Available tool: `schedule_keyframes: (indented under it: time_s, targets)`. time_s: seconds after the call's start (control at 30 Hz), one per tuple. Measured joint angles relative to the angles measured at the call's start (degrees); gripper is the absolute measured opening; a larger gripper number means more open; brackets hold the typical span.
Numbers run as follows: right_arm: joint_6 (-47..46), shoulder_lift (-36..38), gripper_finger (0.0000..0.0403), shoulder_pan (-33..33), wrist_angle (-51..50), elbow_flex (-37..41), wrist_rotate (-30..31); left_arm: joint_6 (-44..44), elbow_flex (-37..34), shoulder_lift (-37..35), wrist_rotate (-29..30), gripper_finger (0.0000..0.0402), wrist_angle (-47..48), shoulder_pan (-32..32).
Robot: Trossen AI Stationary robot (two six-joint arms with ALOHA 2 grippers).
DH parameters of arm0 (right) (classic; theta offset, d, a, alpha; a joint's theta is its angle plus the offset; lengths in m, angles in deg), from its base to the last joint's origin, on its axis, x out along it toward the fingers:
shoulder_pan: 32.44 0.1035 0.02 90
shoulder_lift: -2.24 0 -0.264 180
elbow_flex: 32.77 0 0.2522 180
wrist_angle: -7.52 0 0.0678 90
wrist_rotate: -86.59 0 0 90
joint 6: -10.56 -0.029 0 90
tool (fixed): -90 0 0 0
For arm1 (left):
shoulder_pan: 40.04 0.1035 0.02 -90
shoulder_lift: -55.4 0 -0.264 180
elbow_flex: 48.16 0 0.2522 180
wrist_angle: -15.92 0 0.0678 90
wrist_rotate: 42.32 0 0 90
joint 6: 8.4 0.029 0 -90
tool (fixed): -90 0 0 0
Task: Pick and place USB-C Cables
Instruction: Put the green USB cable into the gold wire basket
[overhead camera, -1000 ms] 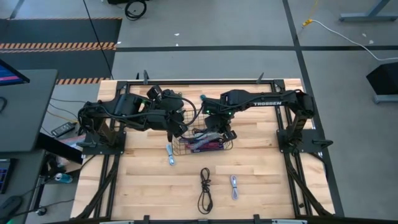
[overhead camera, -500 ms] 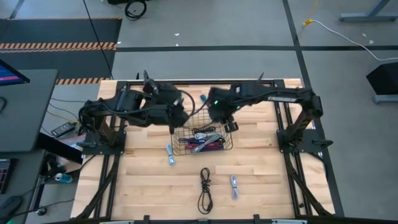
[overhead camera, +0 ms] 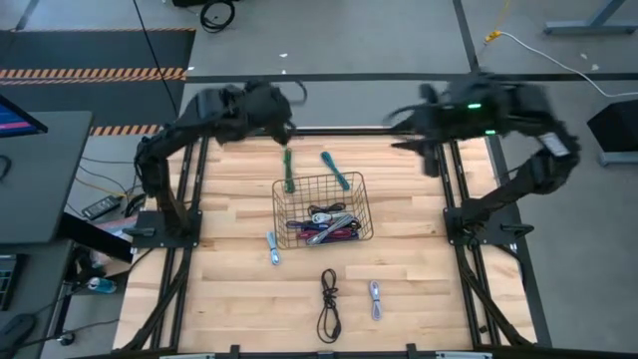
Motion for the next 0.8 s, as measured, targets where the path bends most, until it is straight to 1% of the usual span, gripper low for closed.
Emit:
schedule_keyframes:
  time_s: [0.13,0.3,0.43,0.57,0.67,0.8]
  targets:
    - [-3.08,5.71,0.0162,0.83,0.12,0.0,-0.1,-0.44,0.0,1.24,-7.93,0.0215,-0.03,7.77]
    - [-5.04,10.69,0.0162,1.58,-0.18,0.0,-0.12,-2.75,0.0,3.87,-14.09,0.0215,-0.24,13.69]
    - [-5.48,12.88,0.0162,1.57,-0.8,0.02,-1.52,-1.83,0.0,7.24,-18.16,0.0215,-1.61,16.26]
    - [-5.5,14.08,0.0162,1.57,-1.33,0.04,-6.13,-2.94,0.0,11.19,-22.85,0.0215,-2.4,18.23]
    - [-5.21,14.57,0.0162,1.57,-2.77,0.07,-8.82,-3.34,-0.02,14.19,-24.66,0.0215,-2.38,18.68]
    - [-4.92,14.74,0.0162,1.57,-5.26,0.11,-9.11,-4.58,-0.02,17.7,-25.65,0.0215,-2.48,18.65]
